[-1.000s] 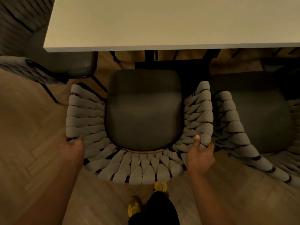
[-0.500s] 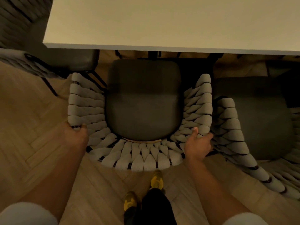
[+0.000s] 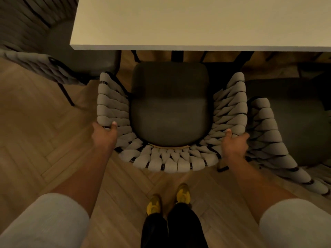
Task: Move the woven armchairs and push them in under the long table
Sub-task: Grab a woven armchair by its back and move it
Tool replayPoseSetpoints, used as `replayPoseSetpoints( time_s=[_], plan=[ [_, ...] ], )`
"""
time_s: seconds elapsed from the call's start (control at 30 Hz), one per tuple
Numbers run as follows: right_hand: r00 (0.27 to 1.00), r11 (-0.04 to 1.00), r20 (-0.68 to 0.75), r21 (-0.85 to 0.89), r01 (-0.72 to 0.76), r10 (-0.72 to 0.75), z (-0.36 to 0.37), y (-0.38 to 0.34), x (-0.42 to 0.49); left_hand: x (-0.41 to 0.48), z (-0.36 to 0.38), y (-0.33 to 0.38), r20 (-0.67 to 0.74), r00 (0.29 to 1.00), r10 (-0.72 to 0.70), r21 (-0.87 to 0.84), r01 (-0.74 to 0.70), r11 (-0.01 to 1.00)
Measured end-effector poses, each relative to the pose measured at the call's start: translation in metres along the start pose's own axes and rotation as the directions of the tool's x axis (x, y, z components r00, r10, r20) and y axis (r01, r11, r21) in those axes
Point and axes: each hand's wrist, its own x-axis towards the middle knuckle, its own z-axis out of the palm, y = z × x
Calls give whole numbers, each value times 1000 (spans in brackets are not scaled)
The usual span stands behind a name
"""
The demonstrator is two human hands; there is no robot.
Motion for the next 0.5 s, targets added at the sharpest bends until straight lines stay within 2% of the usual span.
replayPoseSetpoints(
  time_s=[0.1,0.27,0.33,0.4,0.5],
  plan=[
    [990,998,131,-44,-36,42,-17,7,-22,-10,-18,-2,145,989,5,8,-6,1000],
    [937,994,338,38,-104,85,-44,36,-73,-68,-35,5,190,979,67,84,-85,993],
    [918,977,387,144,-159,93,-59,40,-90,-92,-37,4,260,959,114,140,-155,978],
    [904,958,417,205,-200,99,-75,43,-104,-121,-37,6,319,945,74,213,-147,966],
    [900,938,428,270,-217,85,-103,50,-116,-159,-29,11,436,895,99,202,-205,958]
  ],
)
